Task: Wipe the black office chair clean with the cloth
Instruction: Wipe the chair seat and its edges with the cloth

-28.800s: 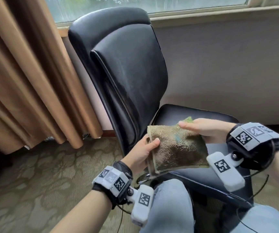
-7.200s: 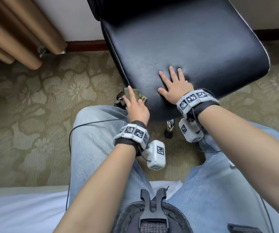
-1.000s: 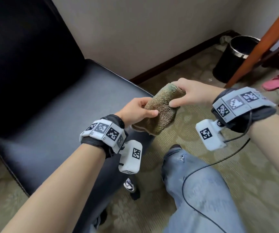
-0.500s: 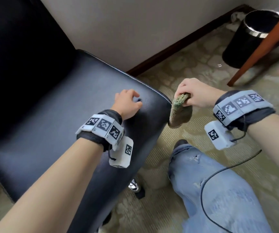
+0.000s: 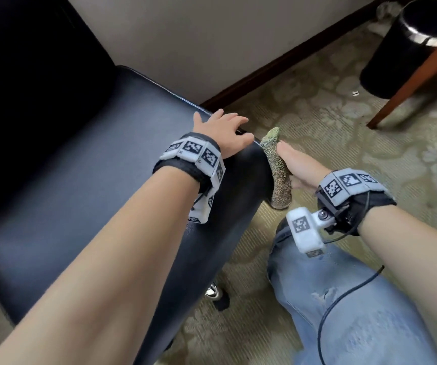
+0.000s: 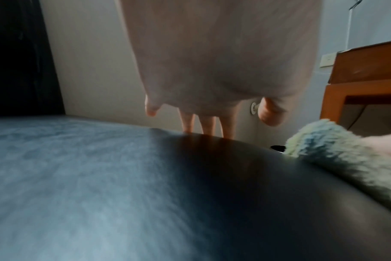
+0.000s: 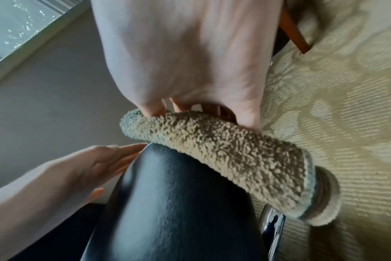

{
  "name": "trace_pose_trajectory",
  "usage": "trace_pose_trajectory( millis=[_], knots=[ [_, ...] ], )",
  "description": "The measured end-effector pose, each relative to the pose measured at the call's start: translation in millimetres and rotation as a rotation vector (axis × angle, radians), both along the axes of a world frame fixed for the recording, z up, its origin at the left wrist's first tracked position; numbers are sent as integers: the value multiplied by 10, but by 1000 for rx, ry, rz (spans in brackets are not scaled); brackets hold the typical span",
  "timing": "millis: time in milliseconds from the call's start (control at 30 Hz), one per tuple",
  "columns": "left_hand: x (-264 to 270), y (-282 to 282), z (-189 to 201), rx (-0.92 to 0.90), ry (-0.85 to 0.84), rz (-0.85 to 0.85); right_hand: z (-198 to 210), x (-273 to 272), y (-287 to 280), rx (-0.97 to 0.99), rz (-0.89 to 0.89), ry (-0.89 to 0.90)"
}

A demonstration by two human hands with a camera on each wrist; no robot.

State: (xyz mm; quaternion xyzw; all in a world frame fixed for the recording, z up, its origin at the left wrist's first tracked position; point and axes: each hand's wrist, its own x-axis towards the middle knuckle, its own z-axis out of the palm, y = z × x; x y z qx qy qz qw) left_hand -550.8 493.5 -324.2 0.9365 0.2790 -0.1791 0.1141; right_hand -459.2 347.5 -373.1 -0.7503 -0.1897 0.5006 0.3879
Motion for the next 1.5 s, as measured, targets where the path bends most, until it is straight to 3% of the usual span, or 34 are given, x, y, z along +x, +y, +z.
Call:
trace_pose_trajectory(
  millis=[100,167,267,367,500,667,900,1200,1300,1433,1500],
  knots=[
    [26,149,-12,42,54,-16,-20,-78,-6,94,-129,153],
    [-5,179,-18,96,64,-67,-37,-106,29,126,-155,101],
    [-92,157,-17,125,53,-95,-50,-188,71,91,-116,8],
    [-203,97,9,130,59,-101,-354,-188,77,96,-117,11],
    [-388,7,43,132,65,-109,-79,-550,11,44,-109,-40],
    [-763,-80,-22,119,20,-95,-43,-979,-68,-36,-86,-27],
    [-1071,-106,54,95,116,-84,-33,-1396,-75,-132,19,-16],
    [-1425,-140,31,147,164,-150,-131,-1682,-214,41,-111,92],
    [-1618,-129,22,130,80,-68,-146,-1705,-257,83,-194,118],
    [-1858,-213,-73,13,78,232,-53,-1785,-257,98,-81,-102],
    [-1906,-280,-138,-48,108,302,-97,-1805,-300,115,-61,-151]
  ],
)
